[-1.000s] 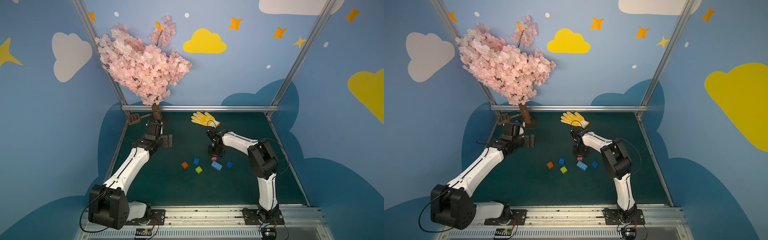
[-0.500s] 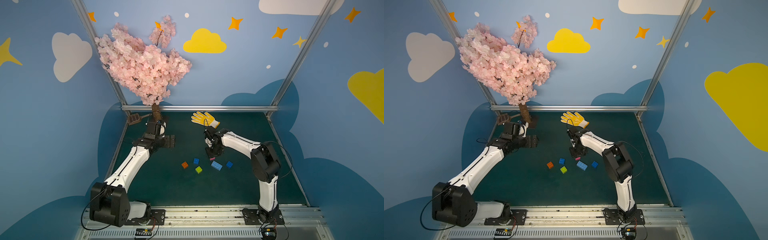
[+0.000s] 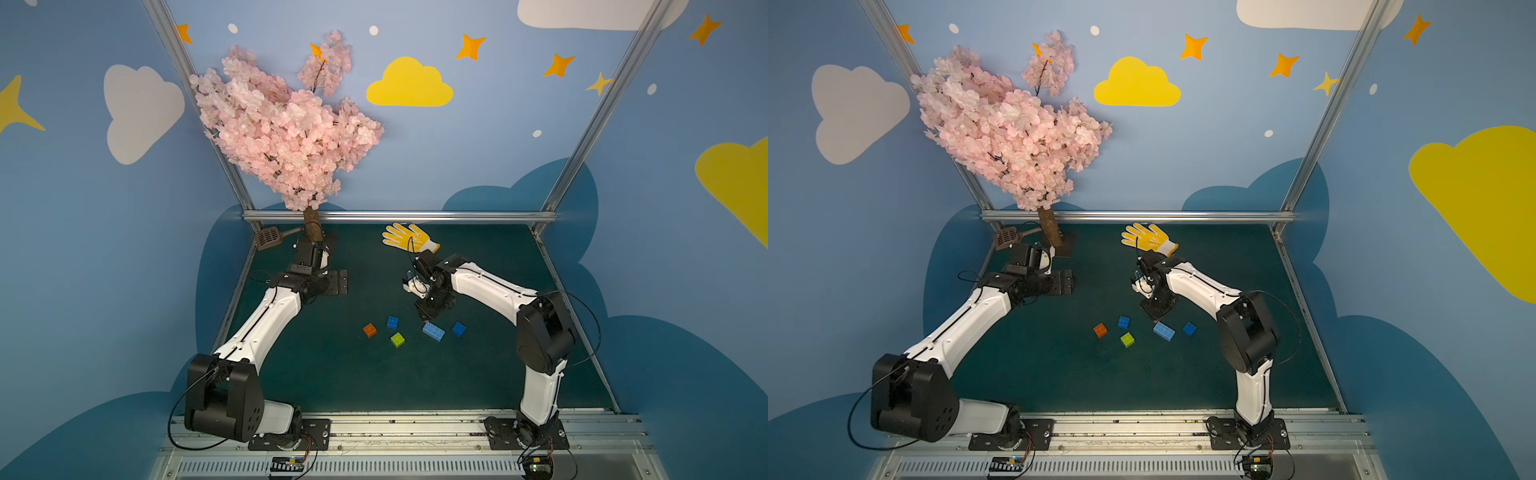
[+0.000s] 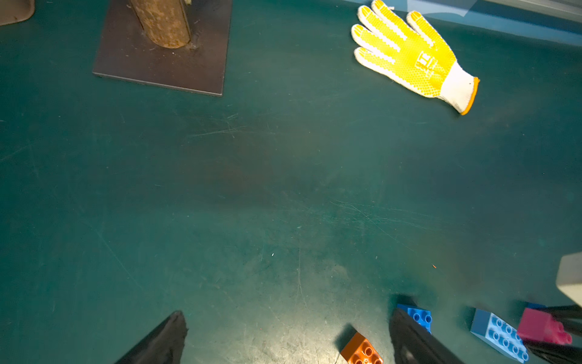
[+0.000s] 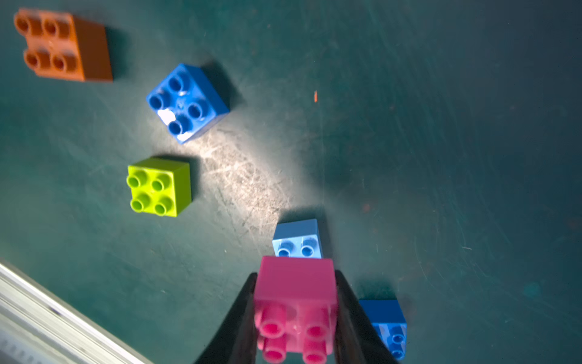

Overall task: Assemble the letter y with lego
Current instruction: Pick up the lego brick from the center of the board, then assemble the lego brick with the lego brick.

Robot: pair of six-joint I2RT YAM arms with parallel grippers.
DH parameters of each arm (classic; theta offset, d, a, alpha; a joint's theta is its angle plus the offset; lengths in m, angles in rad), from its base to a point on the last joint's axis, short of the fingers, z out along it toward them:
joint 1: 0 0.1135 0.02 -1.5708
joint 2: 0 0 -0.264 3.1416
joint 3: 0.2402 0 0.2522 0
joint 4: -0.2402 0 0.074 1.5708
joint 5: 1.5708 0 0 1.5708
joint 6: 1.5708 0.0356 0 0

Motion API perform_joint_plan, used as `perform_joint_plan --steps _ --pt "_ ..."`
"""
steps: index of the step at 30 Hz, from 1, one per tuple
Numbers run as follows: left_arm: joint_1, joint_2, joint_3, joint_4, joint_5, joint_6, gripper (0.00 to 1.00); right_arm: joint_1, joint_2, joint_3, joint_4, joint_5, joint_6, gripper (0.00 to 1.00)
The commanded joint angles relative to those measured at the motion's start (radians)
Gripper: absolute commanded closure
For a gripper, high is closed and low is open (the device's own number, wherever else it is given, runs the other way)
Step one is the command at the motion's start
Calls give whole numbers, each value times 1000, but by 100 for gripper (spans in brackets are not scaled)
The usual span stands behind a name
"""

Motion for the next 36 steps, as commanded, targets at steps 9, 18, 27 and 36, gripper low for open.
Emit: perform_joint_plan --steps 9,18,27,36 --pt "5 -3 17 -20 -28 -9 0 10 5 -46 -13 -53 -113 100" --pt "6 2 17 -25 -34 -11 0 21 26 -66 18 -42 -92 100" --pt "10 0 19 -25 -33 -12 0 25 50 -72 41 1 -90 100" --pt "16 2 20 -26 -28 -16 0 27 58 -92 69 35 -91 100"
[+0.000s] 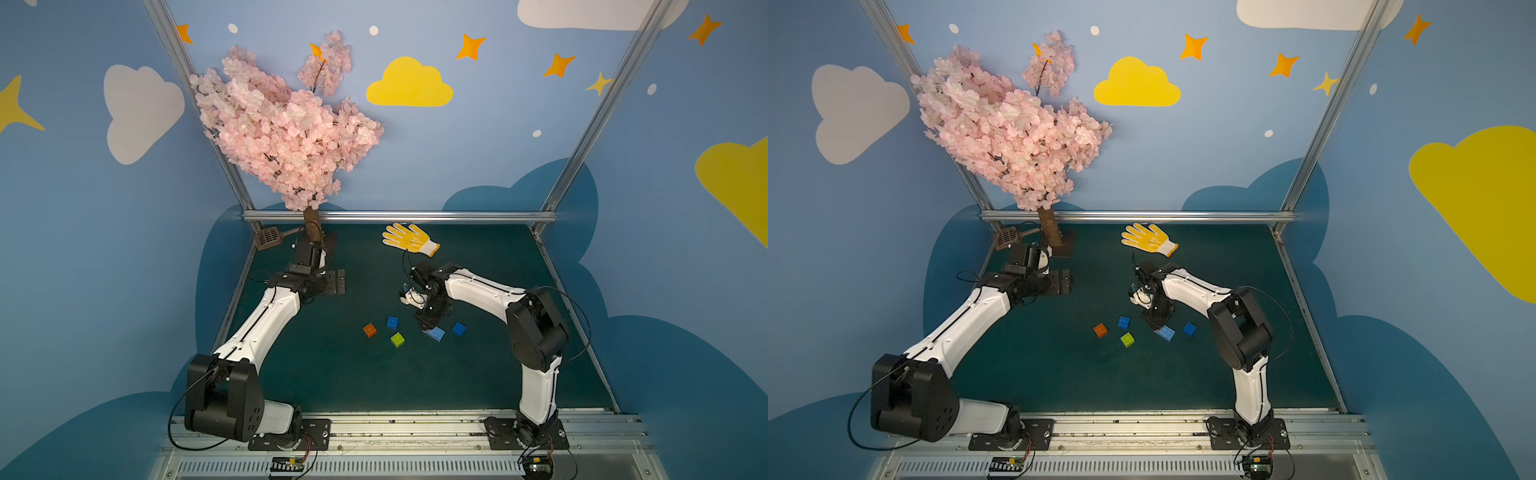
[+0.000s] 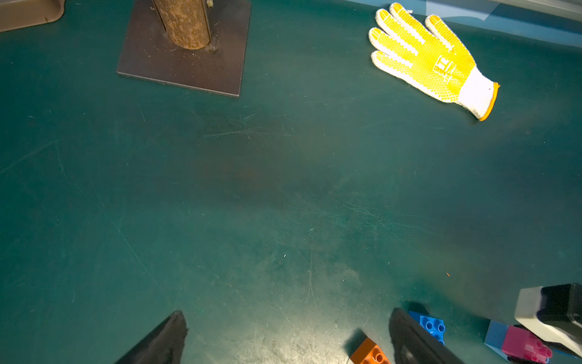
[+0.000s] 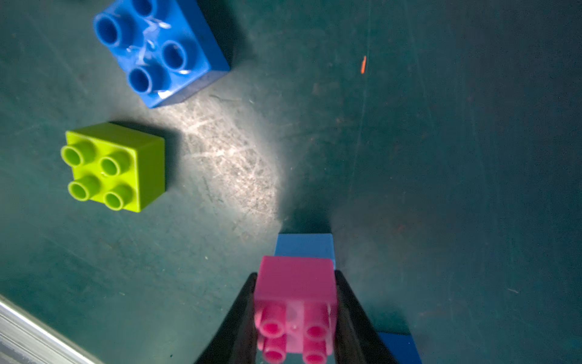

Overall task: Assemble the letter y with lego
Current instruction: Assemble the lego brick with the lego brick.

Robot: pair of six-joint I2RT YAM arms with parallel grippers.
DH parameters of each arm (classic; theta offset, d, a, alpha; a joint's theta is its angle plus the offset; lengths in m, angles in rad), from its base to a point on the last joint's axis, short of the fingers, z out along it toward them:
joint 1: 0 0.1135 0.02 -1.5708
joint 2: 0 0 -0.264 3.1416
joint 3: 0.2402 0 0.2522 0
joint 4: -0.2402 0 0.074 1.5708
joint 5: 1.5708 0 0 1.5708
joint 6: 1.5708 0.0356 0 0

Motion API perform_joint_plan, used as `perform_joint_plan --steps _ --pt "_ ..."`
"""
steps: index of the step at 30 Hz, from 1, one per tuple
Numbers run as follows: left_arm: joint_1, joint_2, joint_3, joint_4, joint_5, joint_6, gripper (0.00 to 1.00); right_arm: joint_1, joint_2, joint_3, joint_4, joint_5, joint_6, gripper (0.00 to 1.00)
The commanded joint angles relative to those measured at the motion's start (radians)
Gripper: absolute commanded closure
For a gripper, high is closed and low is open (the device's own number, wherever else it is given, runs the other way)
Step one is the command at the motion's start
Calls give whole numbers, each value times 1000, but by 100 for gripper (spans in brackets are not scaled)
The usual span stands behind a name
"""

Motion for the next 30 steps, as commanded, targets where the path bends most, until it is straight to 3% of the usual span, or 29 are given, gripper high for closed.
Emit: perform_joint_plan --steps 1,30 --pt "6 2 20 -21 3 -8 0 8 17 -22 22 21 6 100" --pt "20 6 24 -26 14 -14 0 34 64 -46 64 59 -41 100"
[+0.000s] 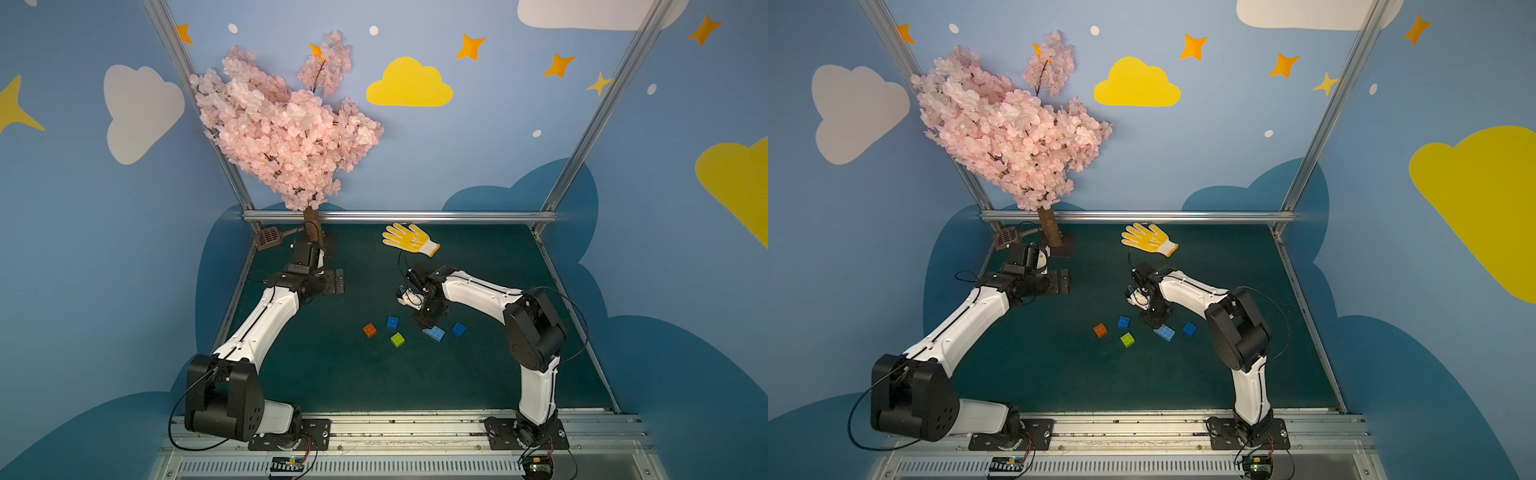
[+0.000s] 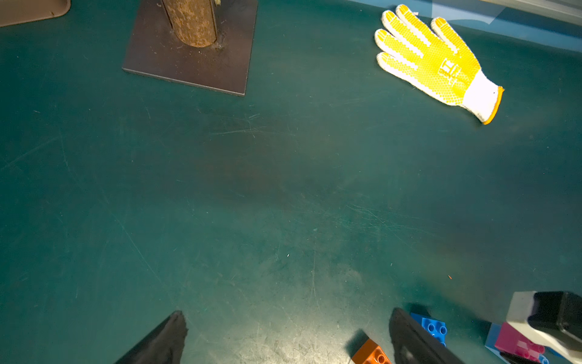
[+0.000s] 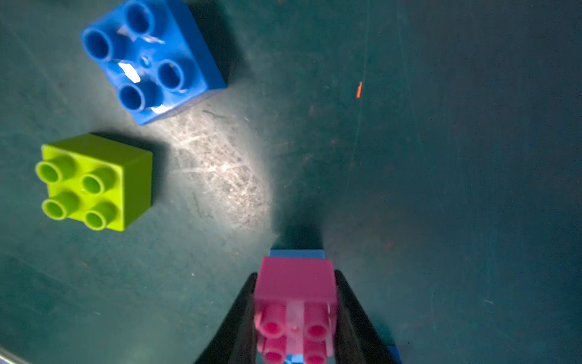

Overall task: Assemble the letter y with lego
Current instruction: Assemble the lego brick with the lego brick.

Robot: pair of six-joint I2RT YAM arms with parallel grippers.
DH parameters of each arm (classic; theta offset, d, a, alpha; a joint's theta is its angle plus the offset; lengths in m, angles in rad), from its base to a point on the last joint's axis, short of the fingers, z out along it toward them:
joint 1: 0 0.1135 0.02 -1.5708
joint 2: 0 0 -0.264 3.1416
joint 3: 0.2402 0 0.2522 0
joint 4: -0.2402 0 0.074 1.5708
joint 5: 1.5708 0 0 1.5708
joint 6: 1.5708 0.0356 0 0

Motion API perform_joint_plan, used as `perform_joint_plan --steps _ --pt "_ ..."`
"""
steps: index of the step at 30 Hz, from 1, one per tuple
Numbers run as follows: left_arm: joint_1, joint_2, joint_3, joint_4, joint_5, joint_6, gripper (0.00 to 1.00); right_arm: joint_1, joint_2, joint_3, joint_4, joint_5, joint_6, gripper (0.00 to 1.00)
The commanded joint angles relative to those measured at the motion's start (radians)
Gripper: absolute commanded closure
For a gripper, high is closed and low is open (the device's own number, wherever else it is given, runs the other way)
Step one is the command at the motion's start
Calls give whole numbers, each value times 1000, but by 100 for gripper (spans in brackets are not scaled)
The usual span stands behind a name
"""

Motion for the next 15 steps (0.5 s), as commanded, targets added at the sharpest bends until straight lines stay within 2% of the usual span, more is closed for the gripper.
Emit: perform_joint_plan --steps 1,5,15 --pt "7 7 24 -23 10 -6 0 9 55 -39 20 6 -12 100" --pt "10 7 24 -22 10 -8 0 12 61 -46 28 8 -46 100" --pt "13 18 27 -23 21 -10 0 7 50 -8 22 2 -30 100"
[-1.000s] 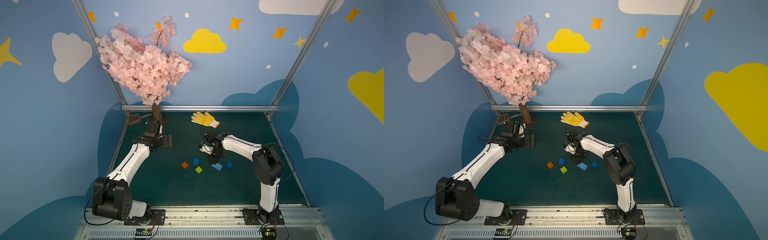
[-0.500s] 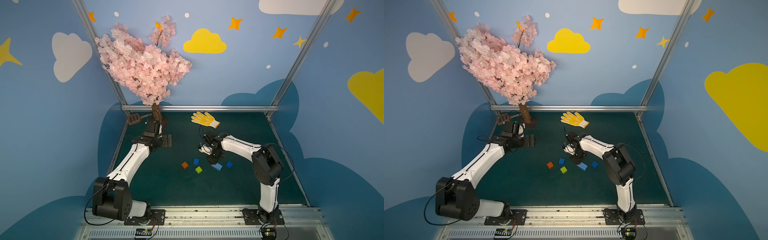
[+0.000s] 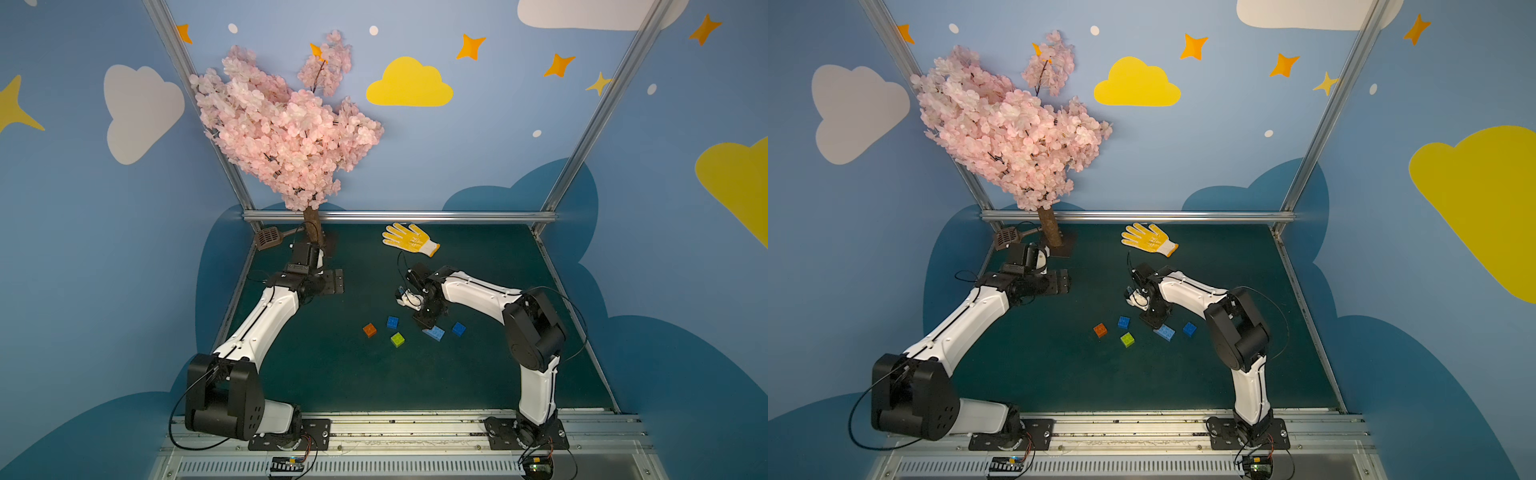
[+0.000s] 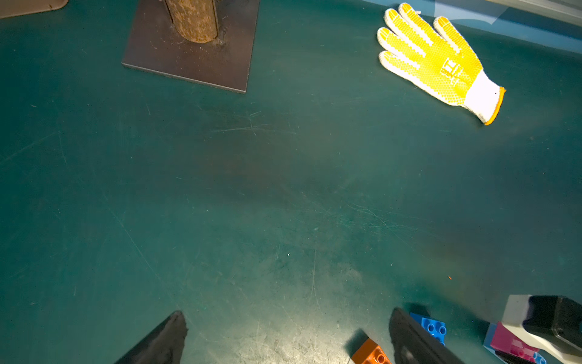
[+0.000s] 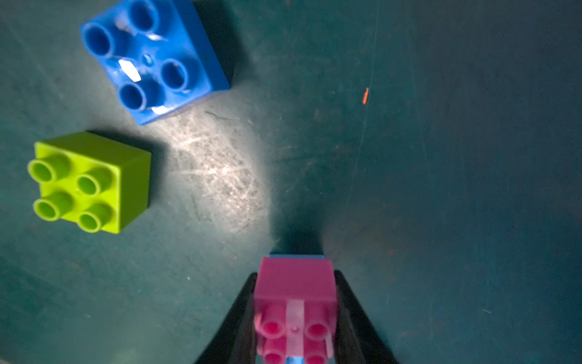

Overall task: Assemble the letter y with lego
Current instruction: Assemble the lego brick with the lego brick.

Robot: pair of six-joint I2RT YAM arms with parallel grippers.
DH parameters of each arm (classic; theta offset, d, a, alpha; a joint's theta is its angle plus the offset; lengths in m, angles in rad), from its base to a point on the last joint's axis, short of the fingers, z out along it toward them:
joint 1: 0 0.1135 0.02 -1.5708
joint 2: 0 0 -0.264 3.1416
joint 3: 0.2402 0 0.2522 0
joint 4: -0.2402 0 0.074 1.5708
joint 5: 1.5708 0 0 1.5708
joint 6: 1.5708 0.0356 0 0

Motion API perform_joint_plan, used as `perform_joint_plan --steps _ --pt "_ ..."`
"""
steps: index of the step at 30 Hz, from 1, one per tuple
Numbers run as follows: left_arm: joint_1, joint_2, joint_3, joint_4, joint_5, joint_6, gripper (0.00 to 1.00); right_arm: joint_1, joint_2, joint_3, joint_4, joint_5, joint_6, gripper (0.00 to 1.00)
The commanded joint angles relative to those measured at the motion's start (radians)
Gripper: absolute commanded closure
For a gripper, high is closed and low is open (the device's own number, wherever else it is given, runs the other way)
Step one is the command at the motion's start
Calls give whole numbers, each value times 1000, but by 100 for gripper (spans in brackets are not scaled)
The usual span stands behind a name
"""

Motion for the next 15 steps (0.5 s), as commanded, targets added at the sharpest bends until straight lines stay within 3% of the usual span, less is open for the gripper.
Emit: perform_joint_plan --steps 1,15 --pt "8 13 26 -22 14 -6 0 4 46 5 7 3 -4 100" --pt "10 12 23 -19 13 -3 0 -9 75 102 -26 -8 -10 100"
